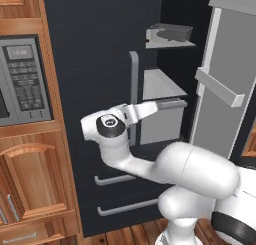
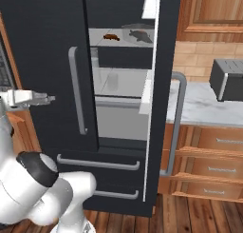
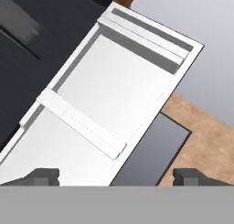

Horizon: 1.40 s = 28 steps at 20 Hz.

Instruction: Place the tupperware on the top shelf of the fridge. Make space for the tupperware among the existing items by rearranging them on the shelves if needed. Close the fridge door when finished.

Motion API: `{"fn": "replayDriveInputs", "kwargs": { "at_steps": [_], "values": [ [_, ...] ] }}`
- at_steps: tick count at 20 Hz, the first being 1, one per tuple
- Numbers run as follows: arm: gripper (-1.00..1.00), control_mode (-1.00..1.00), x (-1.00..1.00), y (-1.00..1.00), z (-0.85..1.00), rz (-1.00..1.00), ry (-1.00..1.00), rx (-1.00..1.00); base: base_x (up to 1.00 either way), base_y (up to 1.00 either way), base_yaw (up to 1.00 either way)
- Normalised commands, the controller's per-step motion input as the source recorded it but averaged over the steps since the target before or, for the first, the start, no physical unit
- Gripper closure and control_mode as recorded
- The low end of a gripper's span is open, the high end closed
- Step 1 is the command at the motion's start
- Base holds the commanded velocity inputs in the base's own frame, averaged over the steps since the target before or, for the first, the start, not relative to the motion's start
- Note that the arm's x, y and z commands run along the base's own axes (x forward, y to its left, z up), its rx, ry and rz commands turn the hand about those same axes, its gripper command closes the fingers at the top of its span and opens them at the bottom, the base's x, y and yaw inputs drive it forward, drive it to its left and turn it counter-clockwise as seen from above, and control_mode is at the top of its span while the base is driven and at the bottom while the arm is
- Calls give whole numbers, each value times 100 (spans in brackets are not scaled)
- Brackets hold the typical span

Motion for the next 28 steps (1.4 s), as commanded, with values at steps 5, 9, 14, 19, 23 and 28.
{"fn": "replayDriveInputs", "kwargs": {
  "at_steps": [5, 9, 14, 19, 23, 28],
  "values": [
    [-100, -100, 0, -23, 1, 64, 4, 38, 0, 0, 0],
    [-100, -100, 0, -4, 1, 70, 6, 41, 0, 0, 0],
    [-100, -100, -25, -2, 54, 38, 3, 52, 0, 0, 0],
    [-100, -100, -84, -26, 57, 12, 0, 66, 0, 0, 0],
    [-100, -100, -100, -59, 71, 10, -12, 70, 0, 0, 0],
    [-100, -100, -100, -98, 63, 0, -20, 65, 0, 0, 0]
  ]
}}
